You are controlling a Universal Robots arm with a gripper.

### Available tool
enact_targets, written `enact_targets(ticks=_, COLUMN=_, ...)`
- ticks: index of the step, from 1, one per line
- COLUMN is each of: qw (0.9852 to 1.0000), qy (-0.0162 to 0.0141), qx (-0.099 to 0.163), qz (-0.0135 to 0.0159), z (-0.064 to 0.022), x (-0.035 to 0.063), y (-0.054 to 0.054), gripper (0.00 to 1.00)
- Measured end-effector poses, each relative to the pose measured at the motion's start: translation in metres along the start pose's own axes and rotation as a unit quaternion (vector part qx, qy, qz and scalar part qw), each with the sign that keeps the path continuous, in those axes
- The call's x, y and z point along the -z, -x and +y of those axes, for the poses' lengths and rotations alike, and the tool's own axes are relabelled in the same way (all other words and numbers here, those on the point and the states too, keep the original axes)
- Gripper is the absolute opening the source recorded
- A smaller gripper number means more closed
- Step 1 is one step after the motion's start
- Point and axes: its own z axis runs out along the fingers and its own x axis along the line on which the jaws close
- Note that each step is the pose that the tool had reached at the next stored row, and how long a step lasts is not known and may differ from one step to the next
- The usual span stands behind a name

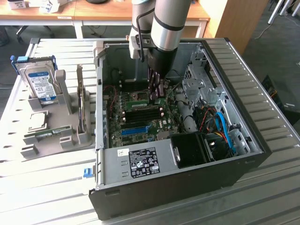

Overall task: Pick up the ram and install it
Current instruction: 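Insert the ram into the slot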

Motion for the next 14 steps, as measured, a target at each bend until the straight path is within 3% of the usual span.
enact_targets(ticks=14, qw=1.0, qy=-0.001, qx=-0.001, qz=0.0009, z=0.0005, x=-0.0004, y=0.0, gripper=0.12)
